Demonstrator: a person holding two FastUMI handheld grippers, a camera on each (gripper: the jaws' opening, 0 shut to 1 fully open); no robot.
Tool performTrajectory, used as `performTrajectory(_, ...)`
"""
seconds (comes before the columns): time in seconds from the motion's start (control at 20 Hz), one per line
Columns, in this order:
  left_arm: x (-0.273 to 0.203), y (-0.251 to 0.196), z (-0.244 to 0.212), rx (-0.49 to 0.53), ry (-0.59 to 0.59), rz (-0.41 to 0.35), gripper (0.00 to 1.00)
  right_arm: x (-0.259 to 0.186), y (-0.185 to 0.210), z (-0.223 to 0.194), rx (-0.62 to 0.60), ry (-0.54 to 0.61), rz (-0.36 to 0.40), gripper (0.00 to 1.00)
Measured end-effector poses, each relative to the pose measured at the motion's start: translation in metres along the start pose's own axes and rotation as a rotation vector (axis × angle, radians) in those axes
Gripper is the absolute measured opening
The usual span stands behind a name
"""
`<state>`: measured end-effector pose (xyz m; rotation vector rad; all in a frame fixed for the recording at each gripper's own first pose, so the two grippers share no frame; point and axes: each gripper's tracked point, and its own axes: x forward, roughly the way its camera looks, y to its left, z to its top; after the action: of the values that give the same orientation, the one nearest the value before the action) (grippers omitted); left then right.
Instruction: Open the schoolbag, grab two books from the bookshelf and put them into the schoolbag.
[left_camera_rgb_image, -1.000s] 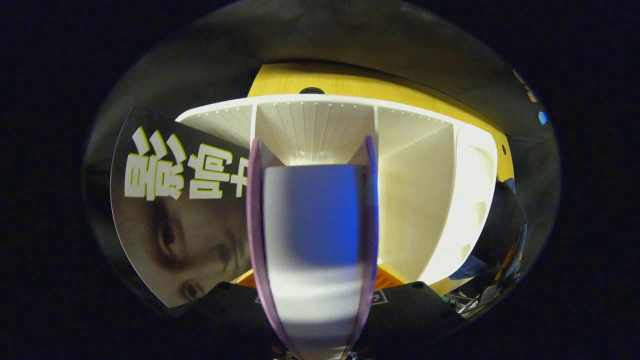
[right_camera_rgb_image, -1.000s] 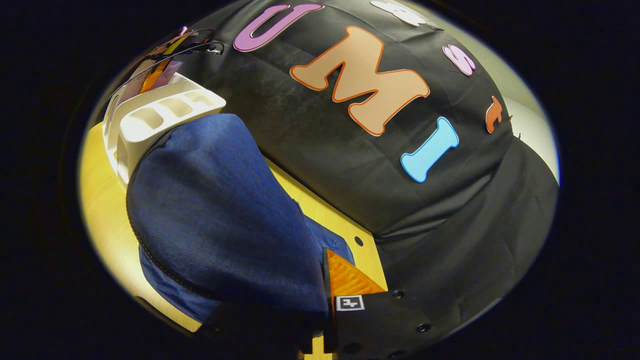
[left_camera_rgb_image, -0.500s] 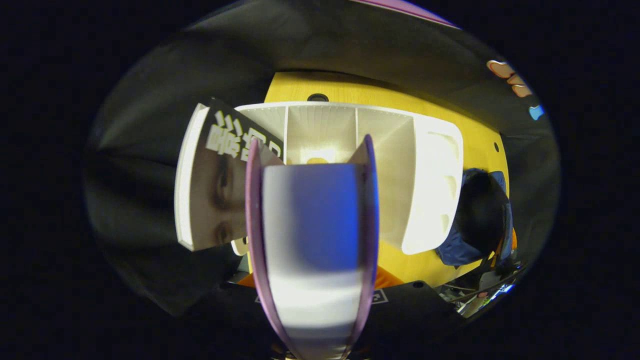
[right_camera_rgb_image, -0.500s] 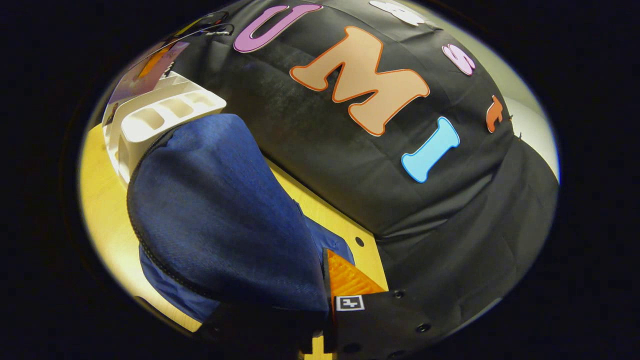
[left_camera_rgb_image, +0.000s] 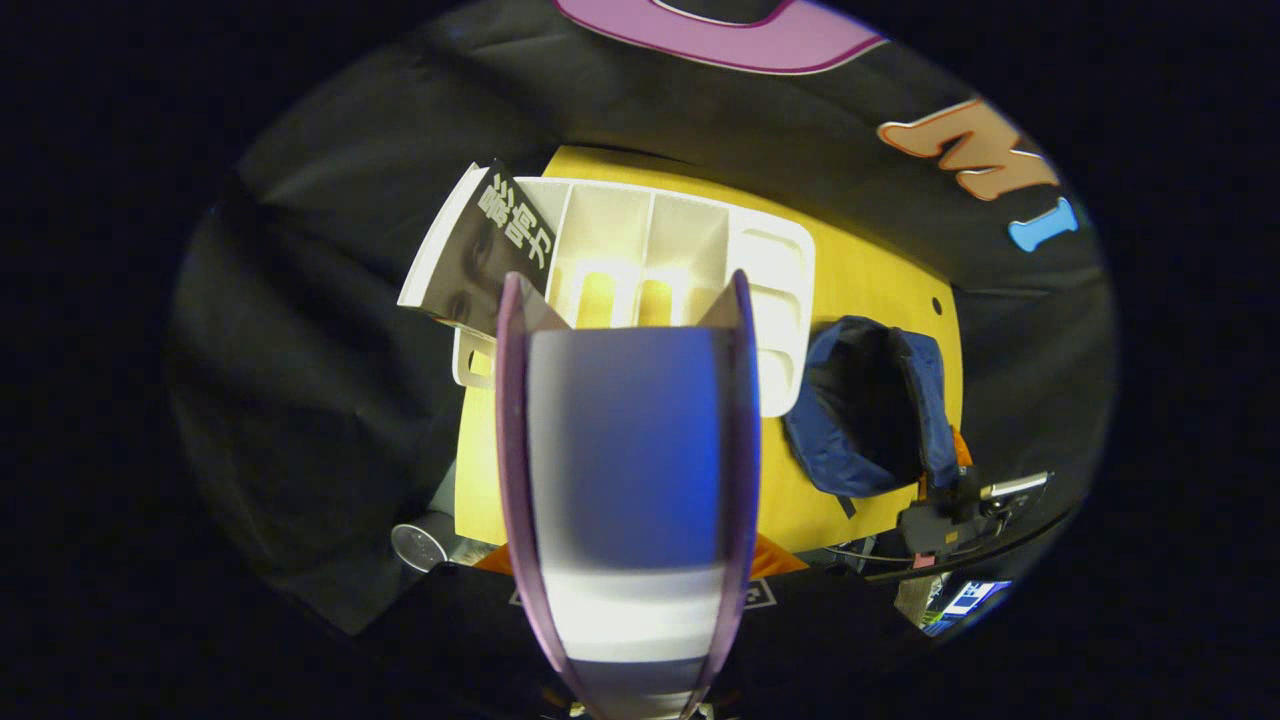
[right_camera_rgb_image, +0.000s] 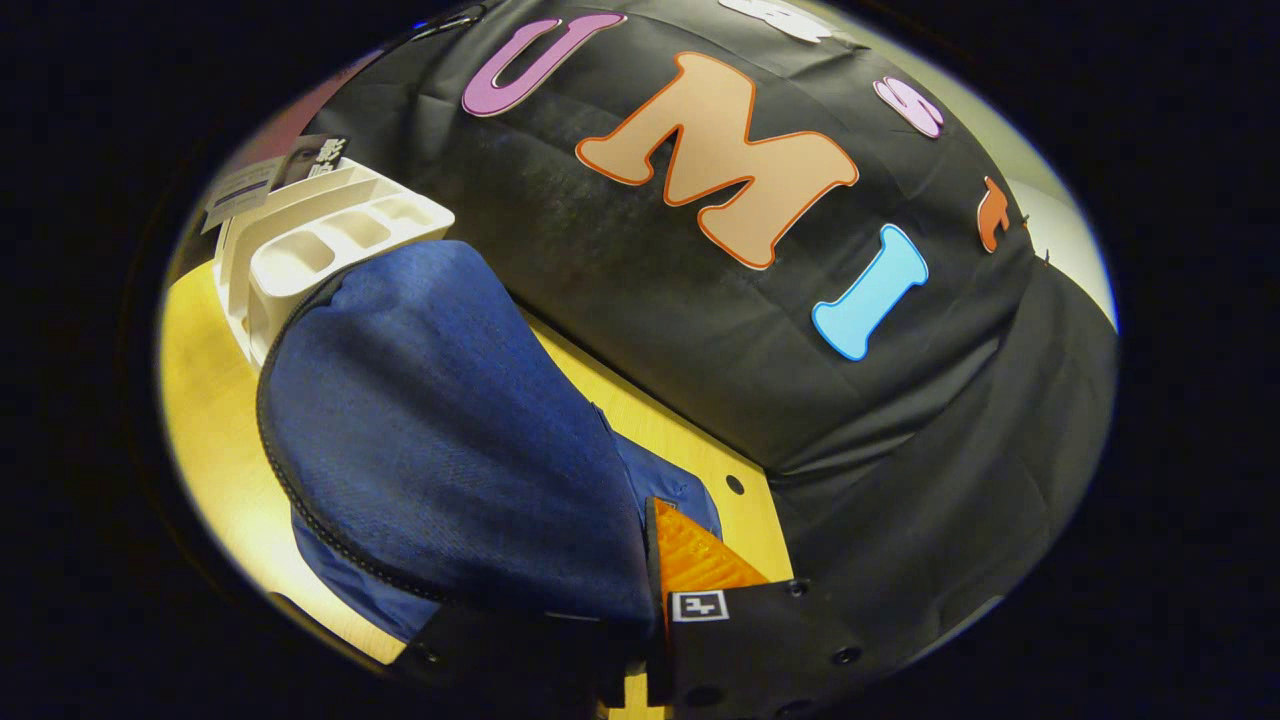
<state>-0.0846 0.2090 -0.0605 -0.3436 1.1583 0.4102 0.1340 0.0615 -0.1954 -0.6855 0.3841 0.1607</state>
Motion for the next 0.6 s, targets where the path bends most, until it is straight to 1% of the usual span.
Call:
performTrajectory(0.1, -0.014, -0.022, -0.018, -0.006, -0.023, -0.041, 0.45, -0.003, -0.002, 0.0, 0.014, -0.006, 0.011, 0.09)
performTrajectory(0.25, -0.018, -0.064, -0.037, -0.008, -0.062, -0.145, 0.45, -0.006, -0.005, -0.003, 0.056, -0.011, 0.024, 0.09)
performTrajectory(0.4, -0.006, -0.107, -0.047, -0.005, -0.097, -0.251, 0.45, -0.01, -0.009, -0.005, 0.084, -0.016, 0.044, 0.09)
performTrajectory(0.6, 0.036, -0.157, -0.053, -0.027, -0.106, -0.378, 0.46, -0.011, -0.014, -0.007, 0.155, -0.01, 0.079, 0.07)
